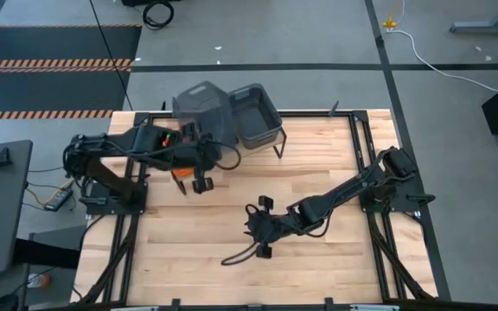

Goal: Stack baskets on shelf by color
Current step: Stack the gray bin on top of the gray bin on the shelf

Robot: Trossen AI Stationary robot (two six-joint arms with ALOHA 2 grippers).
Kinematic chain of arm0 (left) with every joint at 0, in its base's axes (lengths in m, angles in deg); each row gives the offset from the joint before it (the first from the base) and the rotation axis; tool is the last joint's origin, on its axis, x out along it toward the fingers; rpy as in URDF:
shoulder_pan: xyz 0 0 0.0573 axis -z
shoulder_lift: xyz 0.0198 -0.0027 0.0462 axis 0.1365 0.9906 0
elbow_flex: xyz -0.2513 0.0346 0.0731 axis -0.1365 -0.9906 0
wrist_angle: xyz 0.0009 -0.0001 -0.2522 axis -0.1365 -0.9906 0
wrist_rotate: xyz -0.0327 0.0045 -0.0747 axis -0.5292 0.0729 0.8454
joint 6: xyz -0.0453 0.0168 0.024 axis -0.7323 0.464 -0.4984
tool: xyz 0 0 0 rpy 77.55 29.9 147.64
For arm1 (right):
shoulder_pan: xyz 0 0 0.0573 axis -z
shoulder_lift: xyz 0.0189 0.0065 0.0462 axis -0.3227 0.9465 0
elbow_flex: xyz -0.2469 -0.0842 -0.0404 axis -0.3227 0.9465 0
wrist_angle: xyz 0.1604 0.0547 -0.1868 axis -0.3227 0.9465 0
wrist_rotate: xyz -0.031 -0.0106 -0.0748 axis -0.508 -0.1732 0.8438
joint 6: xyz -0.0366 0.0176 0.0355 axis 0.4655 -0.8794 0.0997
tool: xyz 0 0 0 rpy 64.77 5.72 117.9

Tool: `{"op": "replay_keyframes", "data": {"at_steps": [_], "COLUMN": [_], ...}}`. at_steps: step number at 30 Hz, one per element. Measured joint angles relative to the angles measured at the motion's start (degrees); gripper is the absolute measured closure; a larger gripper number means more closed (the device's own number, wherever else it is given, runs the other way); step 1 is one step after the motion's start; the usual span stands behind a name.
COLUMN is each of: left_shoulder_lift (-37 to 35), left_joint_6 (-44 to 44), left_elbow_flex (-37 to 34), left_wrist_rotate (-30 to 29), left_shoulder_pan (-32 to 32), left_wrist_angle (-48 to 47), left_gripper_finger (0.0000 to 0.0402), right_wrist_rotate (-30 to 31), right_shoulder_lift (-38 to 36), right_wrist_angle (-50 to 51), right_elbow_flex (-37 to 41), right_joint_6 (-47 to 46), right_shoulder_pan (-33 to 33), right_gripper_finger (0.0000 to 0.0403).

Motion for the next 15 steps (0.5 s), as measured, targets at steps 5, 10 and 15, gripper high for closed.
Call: {"op": "replay_keyframes", "data": {"at_steps": [5,10,15], "left_shoulder_lift": [0.02,0.09,1.60], "left_joint_6": [3.24,4.41,8.66], "left_elbow_flex": [0.00,-0.02,-0.02], "left_wrist_rotate": [1.31,4.96,8.59], "left_shoulder_pan": [-3.51,-6.45,-8.91], "left_wrist_angle": [3.82,9.44,17.72], "left_gripper_finger": [0.0393,0.0393,0.0393], "right_wrist_rotate": [-1.47,-1.47,-1.53], "right_shoulder_lift": [0.02,0.04,0.04], "right_wrist_angle": [-0.06,-0.99,-1.73], "right_elbow_flex": [0.00,0.00,0.00], "right_joint_6": [0.09,0.25,0.25], "right_shoulder_pan": [-1.03,-1.09,-1.11], "right_gripper_finger": [0.0279,0.0279,0.0279]}}
